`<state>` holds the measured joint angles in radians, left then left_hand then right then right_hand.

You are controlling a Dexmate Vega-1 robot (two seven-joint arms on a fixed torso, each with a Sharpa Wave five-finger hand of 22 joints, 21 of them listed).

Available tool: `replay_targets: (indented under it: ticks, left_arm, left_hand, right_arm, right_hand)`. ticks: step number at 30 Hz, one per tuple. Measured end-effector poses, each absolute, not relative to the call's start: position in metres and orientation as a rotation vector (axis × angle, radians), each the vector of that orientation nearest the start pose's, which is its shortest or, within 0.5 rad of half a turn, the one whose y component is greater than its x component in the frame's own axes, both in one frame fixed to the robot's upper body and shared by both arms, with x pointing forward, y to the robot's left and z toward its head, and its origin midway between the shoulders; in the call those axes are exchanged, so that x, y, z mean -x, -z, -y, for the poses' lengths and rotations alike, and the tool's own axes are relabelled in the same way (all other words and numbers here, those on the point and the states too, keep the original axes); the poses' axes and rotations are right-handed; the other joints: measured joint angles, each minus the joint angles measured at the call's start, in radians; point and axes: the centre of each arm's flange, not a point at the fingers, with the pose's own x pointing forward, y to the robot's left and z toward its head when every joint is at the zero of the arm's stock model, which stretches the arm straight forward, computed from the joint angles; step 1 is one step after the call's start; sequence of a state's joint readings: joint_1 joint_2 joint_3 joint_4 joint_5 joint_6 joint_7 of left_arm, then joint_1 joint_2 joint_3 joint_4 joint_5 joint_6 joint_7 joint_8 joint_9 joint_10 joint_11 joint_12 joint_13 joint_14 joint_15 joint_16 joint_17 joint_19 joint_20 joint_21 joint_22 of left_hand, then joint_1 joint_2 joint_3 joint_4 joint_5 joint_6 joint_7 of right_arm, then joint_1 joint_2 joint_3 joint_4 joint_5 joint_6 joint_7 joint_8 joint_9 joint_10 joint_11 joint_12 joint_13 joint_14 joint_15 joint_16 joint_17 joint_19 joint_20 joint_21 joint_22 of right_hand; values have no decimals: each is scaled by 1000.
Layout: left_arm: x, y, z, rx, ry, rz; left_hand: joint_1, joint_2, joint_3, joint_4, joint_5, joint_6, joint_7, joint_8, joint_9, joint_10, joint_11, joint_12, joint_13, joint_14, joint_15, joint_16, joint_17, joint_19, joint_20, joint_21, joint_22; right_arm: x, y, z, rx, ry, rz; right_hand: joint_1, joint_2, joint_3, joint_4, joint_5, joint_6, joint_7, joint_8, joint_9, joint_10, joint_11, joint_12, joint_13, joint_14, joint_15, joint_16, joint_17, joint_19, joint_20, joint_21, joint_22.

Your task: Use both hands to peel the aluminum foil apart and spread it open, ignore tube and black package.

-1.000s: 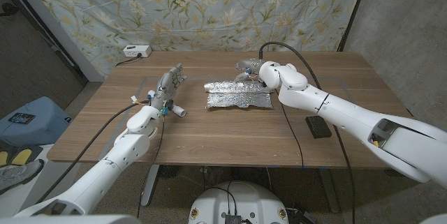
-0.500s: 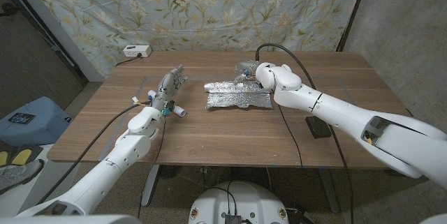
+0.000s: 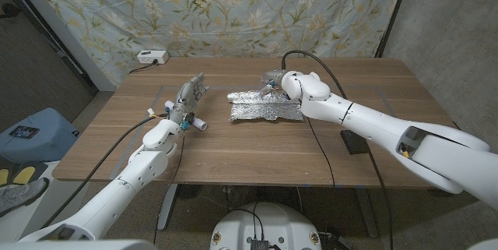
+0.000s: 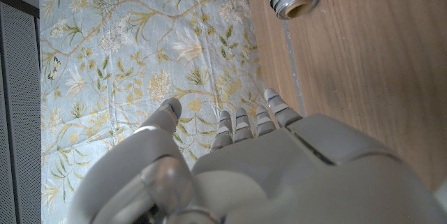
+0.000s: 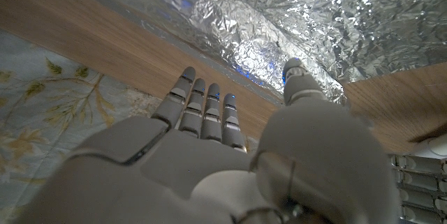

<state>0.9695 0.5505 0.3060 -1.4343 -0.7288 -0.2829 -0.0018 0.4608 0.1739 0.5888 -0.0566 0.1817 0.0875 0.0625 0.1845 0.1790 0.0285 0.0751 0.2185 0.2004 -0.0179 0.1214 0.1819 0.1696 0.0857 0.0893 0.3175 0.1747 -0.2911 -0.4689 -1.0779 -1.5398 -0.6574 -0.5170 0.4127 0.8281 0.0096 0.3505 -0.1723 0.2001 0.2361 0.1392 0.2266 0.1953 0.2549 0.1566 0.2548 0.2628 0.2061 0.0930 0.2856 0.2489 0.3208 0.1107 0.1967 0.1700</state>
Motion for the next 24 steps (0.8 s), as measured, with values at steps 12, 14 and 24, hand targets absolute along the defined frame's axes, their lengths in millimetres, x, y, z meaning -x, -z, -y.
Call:
replay_targets:
  ticks: [12,14,24]
  left_arm:
    - [-625,48,-308,130,190,584]
    - [-625,49,-308,130,190,583]
    - [-625,51,-308,133,190,578]
  left_hand:
    - [0,0,0,0,0,0,0,0,0,0,0,0,0,0,0,0,0,0,0,-8,0]
    - [5,5,0,0,0,0,0,0,0,0,0,0,0,0,0,0,0,0,0,-8,0]
    - [5,5,0,0,0,0,0,0,0,0,0,0,0,0,0,0,5,0,0,-8,0]
  right_arm:
    - [-652,-51,51,1689,-214,312]
    - [-652,-50,50,1693,-216,309]
    - [-654,-46,47,1701,-219,296]
  right_hand:
    - [13,5,4,4,0,0,0,0,0,0,0,0,6,2,6,8,14,-4,4,0,0]
    - [21,5,4,4,0,0,0,0,0,0,0,0,7,8,7,13,18,-4,4,0,0]
    - [29,5,4,4,0,9,2,0,0,9,-2,4,12,15,0,23,31,2,9,0,0]
